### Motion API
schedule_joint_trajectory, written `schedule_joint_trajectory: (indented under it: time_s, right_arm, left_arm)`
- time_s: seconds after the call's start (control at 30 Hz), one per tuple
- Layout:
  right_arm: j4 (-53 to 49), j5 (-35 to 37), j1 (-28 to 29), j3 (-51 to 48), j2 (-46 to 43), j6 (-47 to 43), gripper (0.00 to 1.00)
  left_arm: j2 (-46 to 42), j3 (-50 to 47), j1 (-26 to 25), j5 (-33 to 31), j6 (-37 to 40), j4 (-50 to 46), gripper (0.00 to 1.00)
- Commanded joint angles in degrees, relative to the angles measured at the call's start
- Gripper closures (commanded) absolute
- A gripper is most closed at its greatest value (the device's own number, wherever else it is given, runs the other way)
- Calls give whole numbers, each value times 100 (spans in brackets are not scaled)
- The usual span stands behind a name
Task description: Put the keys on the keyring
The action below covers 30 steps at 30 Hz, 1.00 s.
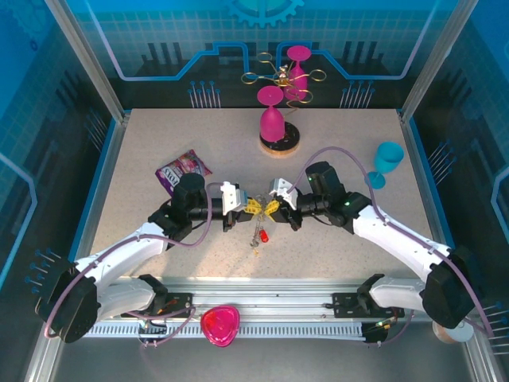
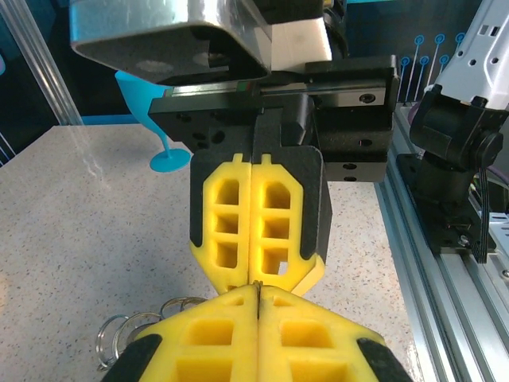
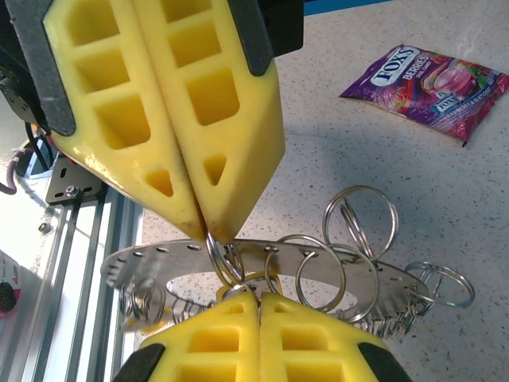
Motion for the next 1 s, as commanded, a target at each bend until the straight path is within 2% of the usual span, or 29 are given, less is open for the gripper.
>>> schedule_joint_trajectory:
  time_s: [0.0, 0.07, 0.13, 0.37, 0.77, 0.83, 0.97]
  right_arm:
    - [50, -153, -17, 134, -67, 53, 92]
    - [283, -105, -44, -30, -244, 114, 77]
    - [479, -46, -53, -219, -401, 106, 73]
    - [945, -197, -53, -420, -533, 128, 73]
    - [1317, -350, -10, -368, -334, 271, 79]
    - [1327, -367, 4, -358, -317, 284, 83]
    - [1285, -411, -1, -325, -298, 265, 100]
  left_arm:
    - [-106, -42, -7, 216, 32, 408, 100]
    - [-98, -73, -7, 192, 31, 440, 100]
    - [-74, -96, -11, 198, -35, 517, 100]
    - [-23, -140, -11, 218, -256, 799, 100]
    - [-33, -158, -20, 225, -360, 852, 100]
    - [-27, -162, -20, 222, -367, 872, 100]
    - [-27, -162, -20, 189, -404, 905, 100]
